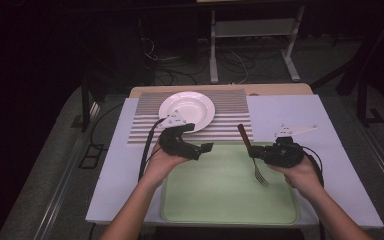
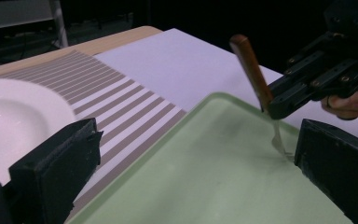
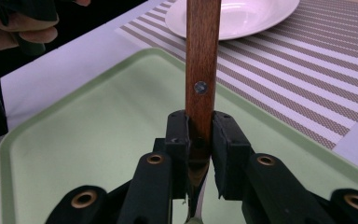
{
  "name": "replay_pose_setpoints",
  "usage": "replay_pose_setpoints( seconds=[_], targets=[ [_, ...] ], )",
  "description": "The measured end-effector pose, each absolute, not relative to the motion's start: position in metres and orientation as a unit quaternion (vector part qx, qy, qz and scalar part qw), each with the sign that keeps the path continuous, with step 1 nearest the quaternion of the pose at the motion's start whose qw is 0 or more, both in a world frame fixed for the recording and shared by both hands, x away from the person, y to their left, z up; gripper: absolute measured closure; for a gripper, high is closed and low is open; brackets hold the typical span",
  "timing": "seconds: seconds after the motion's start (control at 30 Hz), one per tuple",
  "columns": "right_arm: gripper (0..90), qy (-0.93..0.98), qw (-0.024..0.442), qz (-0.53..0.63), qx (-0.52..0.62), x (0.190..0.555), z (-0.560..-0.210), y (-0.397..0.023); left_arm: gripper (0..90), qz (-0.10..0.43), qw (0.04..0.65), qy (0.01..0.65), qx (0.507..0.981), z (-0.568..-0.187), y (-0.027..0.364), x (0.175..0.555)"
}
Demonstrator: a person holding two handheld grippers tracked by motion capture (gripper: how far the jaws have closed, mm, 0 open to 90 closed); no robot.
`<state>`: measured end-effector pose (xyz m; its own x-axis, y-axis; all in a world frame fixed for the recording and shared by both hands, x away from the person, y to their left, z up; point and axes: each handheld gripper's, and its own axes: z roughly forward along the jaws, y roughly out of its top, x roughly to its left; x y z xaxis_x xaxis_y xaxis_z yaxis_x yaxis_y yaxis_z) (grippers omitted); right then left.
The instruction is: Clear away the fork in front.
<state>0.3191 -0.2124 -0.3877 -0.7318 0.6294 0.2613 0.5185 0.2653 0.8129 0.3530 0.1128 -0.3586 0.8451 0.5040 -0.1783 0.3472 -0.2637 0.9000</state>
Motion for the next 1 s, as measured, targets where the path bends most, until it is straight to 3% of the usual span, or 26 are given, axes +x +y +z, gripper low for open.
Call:
replay_pose_setpoints(
  seconds=[0.13,0.2,0.63,1.0],
  targets=[
    [76.5,0.793,0.055,0.489,0.358,0.319,-0.387,-0.209,0.9,0.059,0.551,0.26,0.79,-0.358,0.099,0.351],
    [76.5,0.794,0.056,0.49,0.355,0.318,-0.387,-0.206,6.3,0.053,0.554,0.256,0.791,-0.358,0.096,0.35],
    [76.5,0.8,0.054,0.497,0.332,0.317,-0.388,-0.187,19.0,0.012,0.552,0.249,0.796,-0.373,0.068,0.346],
    [76.5,0.8,0.051,0.506,0.319,0.315,-0.388,-0.174,44.1,0.003,0.567,0.257,0.782,-0.372,0.065,0.345]
  ],
)
